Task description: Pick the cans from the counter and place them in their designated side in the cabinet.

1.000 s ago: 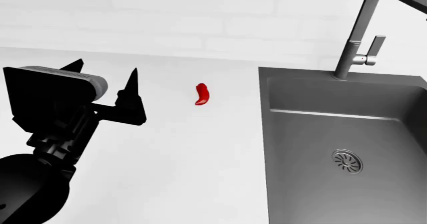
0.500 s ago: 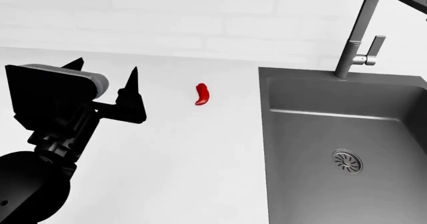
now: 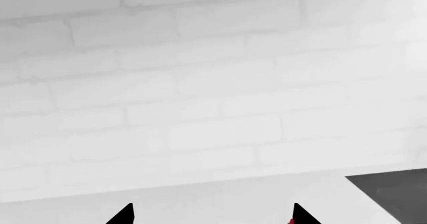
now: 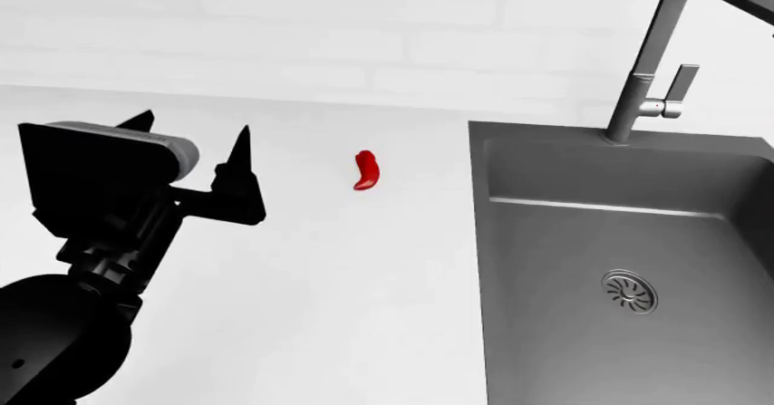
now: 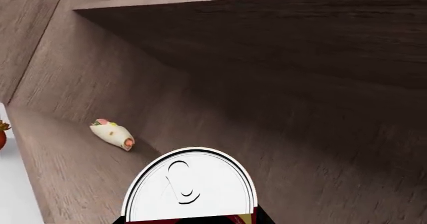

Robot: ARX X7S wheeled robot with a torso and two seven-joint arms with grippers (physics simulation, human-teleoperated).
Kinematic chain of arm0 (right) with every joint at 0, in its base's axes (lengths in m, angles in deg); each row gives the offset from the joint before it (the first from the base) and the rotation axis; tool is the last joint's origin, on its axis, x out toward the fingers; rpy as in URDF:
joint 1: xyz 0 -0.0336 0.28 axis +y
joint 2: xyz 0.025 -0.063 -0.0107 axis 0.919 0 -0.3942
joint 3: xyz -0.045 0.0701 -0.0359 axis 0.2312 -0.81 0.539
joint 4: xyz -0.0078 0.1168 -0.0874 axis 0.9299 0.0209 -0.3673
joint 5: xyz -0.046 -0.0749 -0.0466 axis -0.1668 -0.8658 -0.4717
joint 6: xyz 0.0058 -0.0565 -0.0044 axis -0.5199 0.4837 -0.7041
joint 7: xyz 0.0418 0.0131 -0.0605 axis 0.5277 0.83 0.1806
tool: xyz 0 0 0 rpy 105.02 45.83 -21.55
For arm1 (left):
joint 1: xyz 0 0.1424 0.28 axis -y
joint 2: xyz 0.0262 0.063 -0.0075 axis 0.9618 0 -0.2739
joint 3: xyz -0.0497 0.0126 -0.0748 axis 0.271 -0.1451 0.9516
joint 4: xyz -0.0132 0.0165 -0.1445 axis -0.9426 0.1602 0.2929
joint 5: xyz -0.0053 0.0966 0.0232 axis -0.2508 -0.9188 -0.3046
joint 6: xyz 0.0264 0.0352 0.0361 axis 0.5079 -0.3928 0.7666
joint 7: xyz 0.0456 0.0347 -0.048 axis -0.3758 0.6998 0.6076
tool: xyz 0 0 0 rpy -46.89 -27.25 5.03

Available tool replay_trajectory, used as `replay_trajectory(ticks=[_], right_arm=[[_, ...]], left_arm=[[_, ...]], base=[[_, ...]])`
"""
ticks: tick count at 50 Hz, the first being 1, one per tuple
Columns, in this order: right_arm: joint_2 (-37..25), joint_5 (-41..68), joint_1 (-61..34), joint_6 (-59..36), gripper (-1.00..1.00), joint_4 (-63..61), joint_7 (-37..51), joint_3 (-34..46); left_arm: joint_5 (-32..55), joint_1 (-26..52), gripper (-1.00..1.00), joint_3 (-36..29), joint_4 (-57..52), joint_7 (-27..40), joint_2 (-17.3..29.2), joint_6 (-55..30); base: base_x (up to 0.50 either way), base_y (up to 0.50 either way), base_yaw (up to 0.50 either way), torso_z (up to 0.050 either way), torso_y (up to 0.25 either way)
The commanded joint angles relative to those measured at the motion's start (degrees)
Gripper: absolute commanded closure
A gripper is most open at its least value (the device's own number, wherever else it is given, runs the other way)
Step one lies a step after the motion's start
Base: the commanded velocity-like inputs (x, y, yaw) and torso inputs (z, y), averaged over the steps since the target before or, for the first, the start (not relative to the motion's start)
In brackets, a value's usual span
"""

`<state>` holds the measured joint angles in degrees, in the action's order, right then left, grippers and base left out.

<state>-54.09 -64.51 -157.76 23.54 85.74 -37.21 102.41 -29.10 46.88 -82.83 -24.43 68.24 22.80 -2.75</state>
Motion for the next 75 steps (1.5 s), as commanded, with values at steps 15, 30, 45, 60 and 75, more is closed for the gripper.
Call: replay_trajectory(ticks=[15, 30, 45, 60, 75], right_arm=[[-0.01, -4.77, -0.45, -8.35, 1.00, -0.07, 11.14, -4.04], [-0.01, -4.87, -0.45, -12.40, 1.00, 2.12, 16.24, -5.80], [-0.01, -6.69, -0.45, -14.66, 1.00, 3.13, 18.46, -7.75], [-0.03, -9.41, -0.45, -16.11, 1.00, 4.26, 20.53, -12.36], [-0.14, -11.73, -0.45, -16.33, 1.00, 5.21, 20.95, -14.05]], left_arm=[[-1.27, -1.56, -1.00, -0.43, 1.74, -0.73, 0.11, 2.50], [-1.33, -1.97, -1.00, -0.42, 2.00, -0.72, 0.40, 2.94], [-1.33, -1.93, -1.00, -0.38, 2.42, -0.56, 0.55, 3.21], [-1.78, -2.19, -1.00, -0.93, 2.88, -0.51, 0.49, 3.77], [-1.47, -2.33, -1.00, -0.87, 2.77, -0.08, 0.49, 3.76]], base=[[0.00, 0.00, 0.00, 0.001, 0.001], [0.00, 0.00, 0.00, 0.000, 0.001], [0.00, 0.00, 0.00, 0.001, 0.001], [0.00, 0.00, 0.00, 0.000, 0.001], [0.00, 0.00, 0.00, 0.000, 0.001]])
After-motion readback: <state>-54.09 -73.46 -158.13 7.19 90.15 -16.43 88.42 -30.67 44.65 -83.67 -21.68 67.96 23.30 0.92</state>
